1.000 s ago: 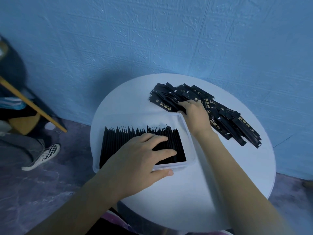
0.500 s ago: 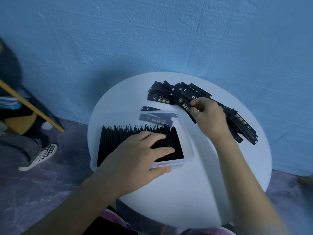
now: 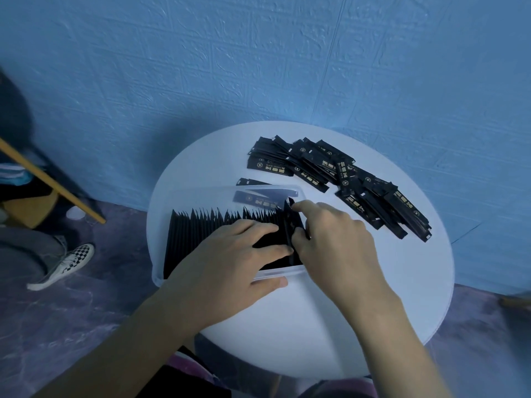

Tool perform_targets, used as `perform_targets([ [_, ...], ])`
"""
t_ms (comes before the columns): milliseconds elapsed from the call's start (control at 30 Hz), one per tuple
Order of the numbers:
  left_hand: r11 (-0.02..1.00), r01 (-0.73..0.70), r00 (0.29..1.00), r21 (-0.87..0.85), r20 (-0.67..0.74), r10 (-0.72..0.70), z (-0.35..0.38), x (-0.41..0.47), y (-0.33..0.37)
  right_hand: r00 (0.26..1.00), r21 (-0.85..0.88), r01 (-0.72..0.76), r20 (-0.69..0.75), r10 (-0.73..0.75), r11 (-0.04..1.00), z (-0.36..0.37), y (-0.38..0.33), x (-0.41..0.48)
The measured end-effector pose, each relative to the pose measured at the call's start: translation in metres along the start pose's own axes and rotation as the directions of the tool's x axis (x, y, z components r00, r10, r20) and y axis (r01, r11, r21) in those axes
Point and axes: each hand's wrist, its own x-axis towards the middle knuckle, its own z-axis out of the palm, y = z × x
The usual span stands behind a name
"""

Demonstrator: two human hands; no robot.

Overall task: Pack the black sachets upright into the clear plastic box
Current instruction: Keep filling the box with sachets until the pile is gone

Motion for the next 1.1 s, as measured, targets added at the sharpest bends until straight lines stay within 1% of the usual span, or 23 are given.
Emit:
perform_targets([
  [100, 1.0, -0.001, 1.0, 0.004, -0.006, 0.001, 0.0, 0.0, 0.0, 0.997, -0.078, -0.005, 0.079, 0.011, 0.997, 0.002, -0.002, -0.003],
  [200, 1.0, -0.005, 1.0, -0.005, -0.003, 0.005, 0.0, -0.001, 0.0, 0.994, -0.065, 0.009, 0.113, -0.002, 0.998, -0.001, 0.004, -0.004],
  [400, 1.0, -0.007, 1.0, -0.019, 0.011, 0.007, -0.001, -0.001, -0.001, 0.993, 0.012, 0.019, 0.114, -0.02, 1.0, 0.002, 0.011, 0.0],
  [600, 1.0, -0.024, 1.0, -0.02, 0.013, 0.024, 0.0, -0.001, -0.003, 0.995, -0.023, -0.01, 0.099, 0.012, 1.0, 0.003, 0.011, 0.004],
  [733, 0.999, -0.031, 0.999, -0.025, 0.022, 0.032, 0.0, 0.0, -0.004, 0.994, -0.022, 0.005, 0.106, -0.003, 1.0, 0.002, 0.008, 0.007],
  [833, 0.999, -0.037, 0.999, -0.03, 0.01, 0.037, 0.0, 0.0, -0.004, 0.991, -0.052, 0.022, 0.134, -0.015, 0.998, 0.002, 0.007, 0.007],
  [967, 0.998, -0.046, 0.999, -0.038, 0.009, 0.047, -0.001, -0.002, -0.004, 0.986, -0.027, 0.025, 0.167, -0.02, 0.999, 0.001, 0.011, 0.007],
  [1100, 0.998, -0.07, 0.997, 0.004, 0.024, 0.07, -0.001, -0.001, -0.002, 0.981, -0.019, 0.032, 0.194, -0.028, 0.999, -0.001, 0.014, 0.008],
])
